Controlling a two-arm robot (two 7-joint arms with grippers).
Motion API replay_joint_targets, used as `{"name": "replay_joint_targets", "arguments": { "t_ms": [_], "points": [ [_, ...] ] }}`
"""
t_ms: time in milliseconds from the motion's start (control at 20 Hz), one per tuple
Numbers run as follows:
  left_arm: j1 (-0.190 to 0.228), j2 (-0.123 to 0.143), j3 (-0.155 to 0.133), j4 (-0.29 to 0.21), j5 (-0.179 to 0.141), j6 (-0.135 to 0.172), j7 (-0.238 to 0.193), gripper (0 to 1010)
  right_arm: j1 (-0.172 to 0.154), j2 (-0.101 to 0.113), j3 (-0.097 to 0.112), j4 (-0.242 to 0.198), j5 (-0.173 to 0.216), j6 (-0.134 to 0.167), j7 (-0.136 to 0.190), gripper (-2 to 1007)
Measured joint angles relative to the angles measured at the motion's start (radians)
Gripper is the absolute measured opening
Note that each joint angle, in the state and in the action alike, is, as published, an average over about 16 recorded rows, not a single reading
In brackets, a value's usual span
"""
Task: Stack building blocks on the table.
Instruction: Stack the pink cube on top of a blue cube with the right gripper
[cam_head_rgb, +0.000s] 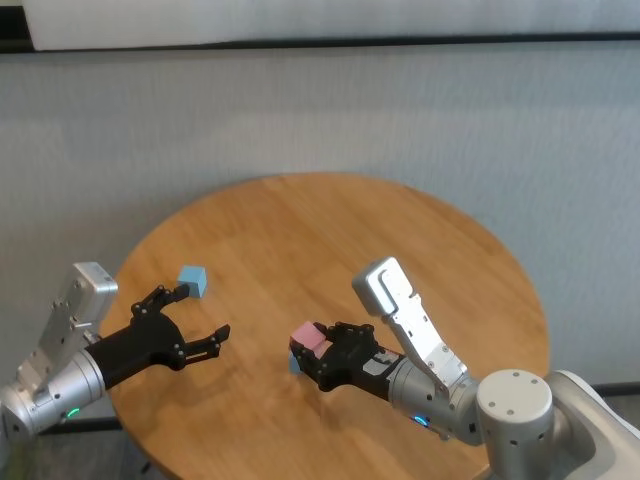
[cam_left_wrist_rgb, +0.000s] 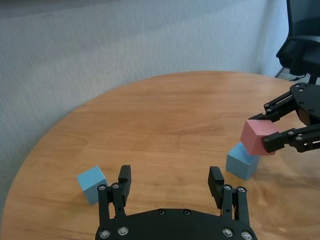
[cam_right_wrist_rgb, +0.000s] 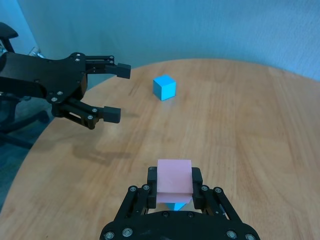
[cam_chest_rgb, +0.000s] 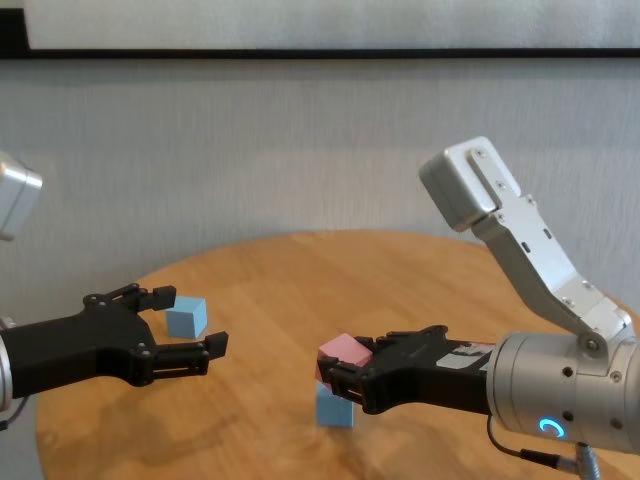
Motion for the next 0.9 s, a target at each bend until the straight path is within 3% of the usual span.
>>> {"name": "replay_joint_targets", "arguments": {
  "t_ms": [900],
  "points": [
    [0.000,0.000,0.000,0.000,0.000,0.000,0.000,1000,0.008,-0.034,0.010,0.034,-0.039,-0.007,-0.010,359]
  ]
}}
